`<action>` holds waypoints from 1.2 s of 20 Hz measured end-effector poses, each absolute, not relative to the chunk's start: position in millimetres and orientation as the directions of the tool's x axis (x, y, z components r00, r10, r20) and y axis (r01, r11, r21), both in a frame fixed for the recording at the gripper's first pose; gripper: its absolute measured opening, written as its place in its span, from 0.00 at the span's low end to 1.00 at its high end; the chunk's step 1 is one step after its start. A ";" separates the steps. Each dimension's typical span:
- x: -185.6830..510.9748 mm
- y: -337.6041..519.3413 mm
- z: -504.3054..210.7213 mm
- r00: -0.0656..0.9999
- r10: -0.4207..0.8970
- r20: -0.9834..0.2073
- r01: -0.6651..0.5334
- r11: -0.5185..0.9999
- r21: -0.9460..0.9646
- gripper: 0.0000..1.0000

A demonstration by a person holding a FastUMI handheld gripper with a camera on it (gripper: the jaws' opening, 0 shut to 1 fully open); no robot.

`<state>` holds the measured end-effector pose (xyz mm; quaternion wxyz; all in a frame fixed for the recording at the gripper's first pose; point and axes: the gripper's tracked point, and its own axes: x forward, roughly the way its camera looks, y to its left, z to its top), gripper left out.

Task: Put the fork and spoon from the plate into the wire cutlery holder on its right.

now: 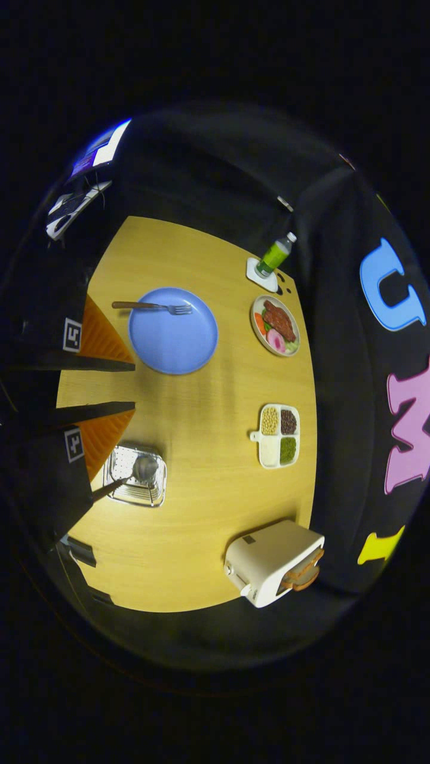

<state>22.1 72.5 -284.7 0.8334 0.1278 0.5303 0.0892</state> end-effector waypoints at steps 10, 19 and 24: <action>46.6 200.0 -343.0 0.371 0.366 -0.853 -0.102 0.929 0.355 0.31; 62.4 265.8 -420.6 0.262 0.345 -0.901 -0.076 0.938 0.337 0.31; 65.4 283.4 -450.0 0.211 0.329 -0.921 -0.068 0.944 0.321 0.31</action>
